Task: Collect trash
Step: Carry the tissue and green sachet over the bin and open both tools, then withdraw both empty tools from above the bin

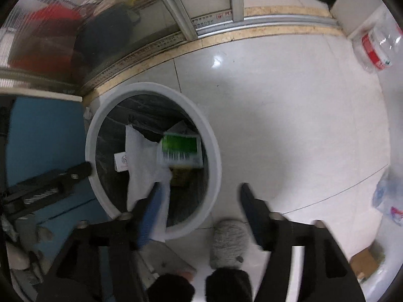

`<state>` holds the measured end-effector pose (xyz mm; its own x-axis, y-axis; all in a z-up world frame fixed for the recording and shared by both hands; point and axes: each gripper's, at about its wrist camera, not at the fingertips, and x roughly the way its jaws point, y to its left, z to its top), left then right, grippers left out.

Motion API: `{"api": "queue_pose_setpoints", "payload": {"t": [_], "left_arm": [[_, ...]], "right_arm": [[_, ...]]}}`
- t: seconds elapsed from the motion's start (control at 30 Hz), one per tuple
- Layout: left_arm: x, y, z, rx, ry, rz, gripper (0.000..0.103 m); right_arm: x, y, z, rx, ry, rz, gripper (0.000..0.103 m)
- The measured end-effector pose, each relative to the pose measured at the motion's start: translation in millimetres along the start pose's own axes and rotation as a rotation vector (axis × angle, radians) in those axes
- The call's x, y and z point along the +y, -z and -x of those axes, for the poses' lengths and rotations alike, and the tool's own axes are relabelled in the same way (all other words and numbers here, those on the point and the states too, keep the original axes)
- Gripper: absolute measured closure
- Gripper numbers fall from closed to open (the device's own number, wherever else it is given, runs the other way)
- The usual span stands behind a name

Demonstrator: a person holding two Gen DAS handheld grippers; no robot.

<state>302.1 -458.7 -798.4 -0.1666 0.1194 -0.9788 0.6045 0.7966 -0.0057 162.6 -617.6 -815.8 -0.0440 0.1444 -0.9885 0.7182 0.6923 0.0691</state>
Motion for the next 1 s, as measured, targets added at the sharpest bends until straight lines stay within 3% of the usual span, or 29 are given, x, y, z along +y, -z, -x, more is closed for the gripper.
{"api": "queue_pose_setpoints", "payload": {"t": [0.03,0.17,0.27,0.67,1.0], "left_arm": [[2,6,11,-0.016,-0.003,0.004,0.008],[10,28,51,-0.077,-0.04,0.014,0.008],[14,49,89,-0.125,-0.073,0.022,0.008],[24,119,258,-0.19,-0.025,0.055,0.008],[30,181,398,-0.271,0.013,0.067,0.008]], "right_arm": [[2,3,6,-0.009,0.017,0.014,0.005],[12,17,42,-0.041,0.07,0.064,0.0],[19,28,76,-0.061,0.079,0.077,0.0],[46,82,271,-0.194,0.107,0.135,0.0],[59,138,434,-0.286,0.064,0.15,0.0]]}}
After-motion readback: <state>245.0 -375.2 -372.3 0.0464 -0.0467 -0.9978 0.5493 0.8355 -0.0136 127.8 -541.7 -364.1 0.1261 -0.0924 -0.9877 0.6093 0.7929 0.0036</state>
